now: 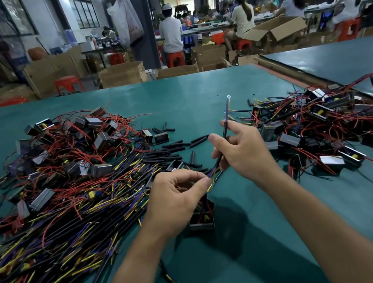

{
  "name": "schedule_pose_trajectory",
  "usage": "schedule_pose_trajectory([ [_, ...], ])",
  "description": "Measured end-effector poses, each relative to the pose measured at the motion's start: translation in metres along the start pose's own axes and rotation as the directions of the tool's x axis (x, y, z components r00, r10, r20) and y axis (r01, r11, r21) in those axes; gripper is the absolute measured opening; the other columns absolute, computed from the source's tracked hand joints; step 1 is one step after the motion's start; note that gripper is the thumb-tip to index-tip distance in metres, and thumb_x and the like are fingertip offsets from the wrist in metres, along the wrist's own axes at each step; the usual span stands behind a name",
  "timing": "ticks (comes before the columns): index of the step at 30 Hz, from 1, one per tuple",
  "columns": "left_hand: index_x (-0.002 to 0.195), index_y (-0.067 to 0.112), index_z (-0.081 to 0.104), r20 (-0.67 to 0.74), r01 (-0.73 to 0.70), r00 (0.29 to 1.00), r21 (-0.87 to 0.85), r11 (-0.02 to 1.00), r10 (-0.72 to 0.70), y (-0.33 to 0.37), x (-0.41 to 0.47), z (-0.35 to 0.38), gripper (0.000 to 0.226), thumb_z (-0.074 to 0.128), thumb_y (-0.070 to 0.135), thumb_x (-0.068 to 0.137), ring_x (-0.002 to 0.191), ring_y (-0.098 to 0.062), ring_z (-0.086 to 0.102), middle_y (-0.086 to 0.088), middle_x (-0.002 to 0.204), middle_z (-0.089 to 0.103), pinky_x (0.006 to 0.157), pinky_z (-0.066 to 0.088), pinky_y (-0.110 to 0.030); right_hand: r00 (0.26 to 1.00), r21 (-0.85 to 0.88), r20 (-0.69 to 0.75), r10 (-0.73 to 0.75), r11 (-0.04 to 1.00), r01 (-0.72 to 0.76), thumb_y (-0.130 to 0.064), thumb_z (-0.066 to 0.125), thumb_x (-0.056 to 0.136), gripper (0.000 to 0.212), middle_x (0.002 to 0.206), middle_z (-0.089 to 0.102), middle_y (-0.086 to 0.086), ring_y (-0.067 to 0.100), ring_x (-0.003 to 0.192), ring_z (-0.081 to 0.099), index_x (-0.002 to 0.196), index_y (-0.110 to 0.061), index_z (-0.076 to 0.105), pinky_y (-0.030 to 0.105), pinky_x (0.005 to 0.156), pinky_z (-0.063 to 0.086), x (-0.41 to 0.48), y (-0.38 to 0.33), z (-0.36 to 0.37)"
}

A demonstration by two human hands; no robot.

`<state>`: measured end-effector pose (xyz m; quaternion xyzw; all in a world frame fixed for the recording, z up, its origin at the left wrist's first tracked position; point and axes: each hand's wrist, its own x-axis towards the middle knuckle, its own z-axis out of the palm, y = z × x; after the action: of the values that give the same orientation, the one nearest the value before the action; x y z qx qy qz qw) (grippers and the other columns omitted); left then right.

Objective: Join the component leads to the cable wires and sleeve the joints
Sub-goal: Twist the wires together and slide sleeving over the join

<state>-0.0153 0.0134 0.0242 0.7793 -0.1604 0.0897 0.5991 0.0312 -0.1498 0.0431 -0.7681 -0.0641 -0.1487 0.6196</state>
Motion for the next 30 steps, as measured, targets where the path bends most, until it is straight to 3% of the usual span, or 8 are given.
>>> schedule_pose_trajectory([
  [1, 0.071, 0.01, 0.076, -0.014, 0.006, 1.0, -0.014, 1.0, -0.006, -0.001, 0.0, 0.0, 0.014, 0.072, 0.003, 0.083, 0.059, -0.008, 0.058, -0.006, 0.066, 0.07, 0.059, 0.047, -0.023, 0.999, -0.009, 0.029, 0.029, 1.0, -0.029, -0.022, 0.06, 0.097, 0.019, 0.051, 0.063, 0.0, 0.017, 0.036, 0.051, 0.107, -0.006, 0.06, 0.028, 0.043, 0.045, 0.001, 0.002, -0.001],
  [3, 0.07, 0.011, 0.076, -0.07, 0.019, 0.997, -0.027, 0.999, -0.02, -0.003, 0.002, -0.001, 0.015, 0.073, 0.002, 0.082, 0.058, -0.005, 0.058, 0.0, 0.064, 0.07, 0.059, 0.047, -0.018, 0.982, -0.001, 0.16, 0.097, 0.995, -0.098, -0.025, 0.059, 0.097, 0.035, 0.05, 0.06, 0.0, 0.015, 0.037, 0.049, 0.089, 0.009, 0.063, 0.028, 0.043, 0.047, 0.001, 0.004, -0.002],
  [7, 0.072, 0.012, 0.076, -0.09, 0.044, 0.995, -0.059, 0.997, -0.049, -0.003, 0.004, -0.002, 0.014, 0.074, 0.001, 0.08, 0.057, -0.004, 0.059, 0.001, 0.065, 0.071, 0.059, 0.048, -0.017, 0.897, 0.04, 0.434, 0.086, 0.993, -0.114, -0.01, 0.067, 0.091, 0.022, 0.06, 0.062, 0.008, 0.013, 0.046, 0.053, 0.08, 0.009, 0.063, 0.025, 0.049, 0.051, -0.005, 0.003, -0.003],
  [11, 0.073, 0.016, 0.077, -0.054, 0.056, 0.997, -0.103, 0.993, -0.062, -0.002, 0.003, -0.004, 0.021, 0.069, 0.001, 0.085, 0.068, -0.014, 0.061, -0.017, 0.078, 0.073, 0.067, 0.05, -0.029, 0.899, 0.079, 0.429, 0.081, 0.989, -0.127, -0.008, 0.065, 0.091, 0.023, 0.065, 0.059, 0.015, 0.015, 0.05, 0.054, 0.084, 0.013, 0.061, 0.025, 0.052, 0.053, -0.005, 0.003, -0.007],
  [18, 0.071, 0.014, 0.076, -0.034, 0.079, 0.996, -0.091, 0.993, -0.082, 0.0, 0.005, -0.004, 0.022, 0.067, 0.002, 0.087, 0.064, -0.007, 0.059, 0.003, 0.068, 0.07, 0.066, 0.048, -0.023, 0.885, 0.067, 0.455, 0.096, 0.988, -0.141, -0.009, 0.062, 0.094, 0.015, 0.068, 0.061, 0.009, 0.012, 0.054, 0.057, 0.082, 0.0, 0.065, 0.025, 0.055, 0.054, -0.005, 0.0, -0.008],
  [22, 0.069, 0.018, 0.076, -0.032, 0.078, 0.996, -0.097, 0.992, -0.081, 0.0, 0.003, -0.003, 0.025, 0.067, 0.002, 0.087, 0.064, -0.006, 0.059, 0.003, 0.067, 0.071, 0.064, 0.048, -0.02, 0.887, 0.067, 0.451, 0.096, 0.988, -0.141, -0.007, 0.062, 0.094, 0.014, 0.064, 0.063, 0.003, 0.01, 0.051, 0.057, 0.082, 0.001, 0.065, 0.023, 0.054, 0.053, -0.007, 0.001, -0.008],
  [30, 0.07, 0.015, 0.076, -0.029, 0.092, 0.995, -0.093, 0.991, -0.095, 0.001, 0.004, -0.005, 0.019, 0.072, 0.002, 0.082, 0.062, -0.008, 0.062, -0.001, 0.067, 0.072, 0.063, 0.05, -0.021, 0.875, 0.07, 0.473, 0.103, 0.986, -0.154, -0.003, 0.064, 0.091, 0.006, 0.073, 0.058, 0.016, 0.01, 0.051, 0.053, 0.086, -0.003, 0.068, 0.023, 0.057, 0.054, -0.007, -0.007, -0.01],
])
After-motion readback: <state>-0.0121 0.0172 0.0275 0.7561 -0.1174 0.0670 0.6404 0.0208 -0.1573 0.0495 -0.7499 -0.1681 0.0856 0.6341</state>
